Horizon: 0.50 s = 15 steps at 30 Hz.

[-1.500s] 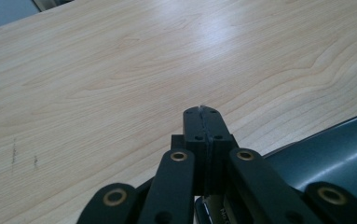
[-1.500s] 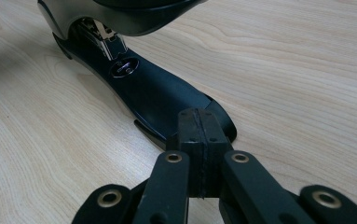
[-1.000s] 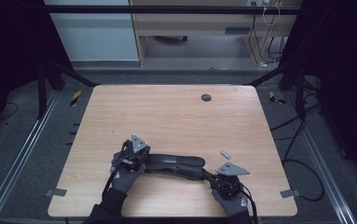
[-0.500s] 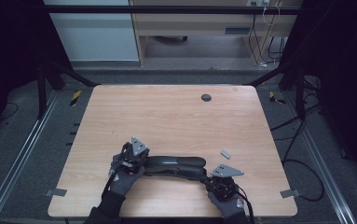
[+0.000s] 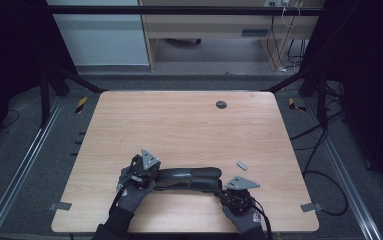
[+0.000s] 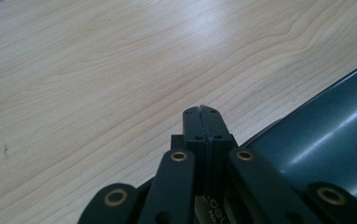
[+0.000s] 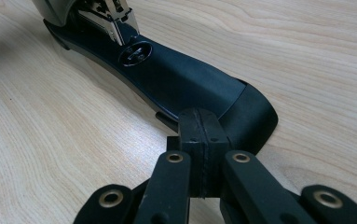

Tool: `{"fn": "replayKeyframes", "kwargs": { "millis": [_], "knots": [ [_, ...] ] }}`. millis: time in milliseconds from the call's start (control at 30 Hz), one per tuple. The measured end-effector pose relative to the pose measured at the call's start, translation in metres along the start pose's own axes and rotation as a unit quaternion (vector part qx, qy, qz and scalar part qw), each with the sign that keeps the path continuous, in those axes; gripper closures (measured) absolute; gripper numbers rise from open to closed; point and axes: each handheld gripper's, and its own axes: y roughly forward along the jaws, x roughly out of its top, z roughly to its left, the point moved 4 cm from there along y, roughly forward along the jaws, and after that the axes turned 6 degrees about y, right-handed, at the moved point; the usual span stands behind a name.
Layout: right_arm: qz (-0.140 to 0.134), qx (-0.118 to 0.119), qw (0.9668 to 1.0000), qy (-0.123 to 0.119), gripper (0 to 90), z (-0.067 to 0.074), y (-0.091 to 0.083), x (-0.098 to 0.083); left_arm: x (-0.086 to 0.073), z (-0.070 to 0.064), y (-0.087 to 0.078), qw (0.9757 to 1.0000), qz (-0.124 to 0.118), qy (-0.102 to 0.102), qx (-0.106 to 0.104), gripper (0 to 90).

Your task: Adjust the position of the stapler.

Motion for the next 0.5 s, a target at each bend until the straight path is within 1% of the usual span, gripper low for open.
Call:
{"fn": "replayKeyframes", "kwargs": {
  "millis": [100,133,167,200,233,267,300,367,400,433,467,500],
  "knots": [
    [-0.007,0.003,1.0,-0.001,90.0,0.0,-0.002,0.001,0.002,0.001,-0.003,1.0,-0.007,0.002,0.006,89.7],
    [-0.016,0.002,0.9999,0.003,90.0,-0.001,-0.007,0.003,0.005,0.004,-0.01,0.9997,-0.017,0.004,0.015,88.8],
    [-0.016,0.002,0.9999,0.003,90.0,-0.001,-0.007,0.003,0.005,0.004,-0.01,0.9997,-0.017,0.004,0.015,88.1],
    [-0.023,-0.001,0.9997,0.003,90.0,-0.003,-0.009,0.004,0.007,0.004,-0.014,0.9995,-0.024,0.006,0.018,88.1],
    [-0.03,-0.007,0.9995,0.009,90.0,-0.008,-0.013,0.004,0.01,0.004,-0.018,0.9992,-0.031,0.009,0.022,86.5],
    [-0.034,-0.012,0.9993,0.011,88.9,-0.01,-0.014,0.004,0.014,0.002,-0.026,0.9984,-0.043,0.019,0.03,84.9],
    [-0.034,-0.012,0.9993,0.011,88.9,-0.01,-0.014,0.004,0.014,0.002,-0.026,0.9984,-0.043,0.019,0.03,82.9],
    [-0.039,-0.019,0.9989,0.016,88.1,-0.014,-0.018,0.005,0.019,-0.001,-0.033,0.9975,-0.051,0.032,0.036,81.1],
    [-0.042,-0.029,0.9986,0.017,86.4,-0.017,-0.021,0.005,0.022,-0.004,-0.038,0.9967,-0.058,0.042,0.039,78.1],
    [-0.042,-0.029,0.9986,0.017,86.4,-0.017,-0.021,0.005,0.022,-0.004,-0.038,0.9967,-0.058,0.042,0.039,76.1],
    [-0.048,-0.032,0.9982,0.017,84.5,-0.02,-0.024,0.005,0.025,-0.008,-0.042,0.996,-0.065,0.05,0.037,74.1],
    [-0.049,-0.035,0.998,0.02,83.4,-0.021,-0.025,0.006,0.026,-0.009,-0.044,0.9957,-0.066,0.056,0.034,72.4]
  ]
}}
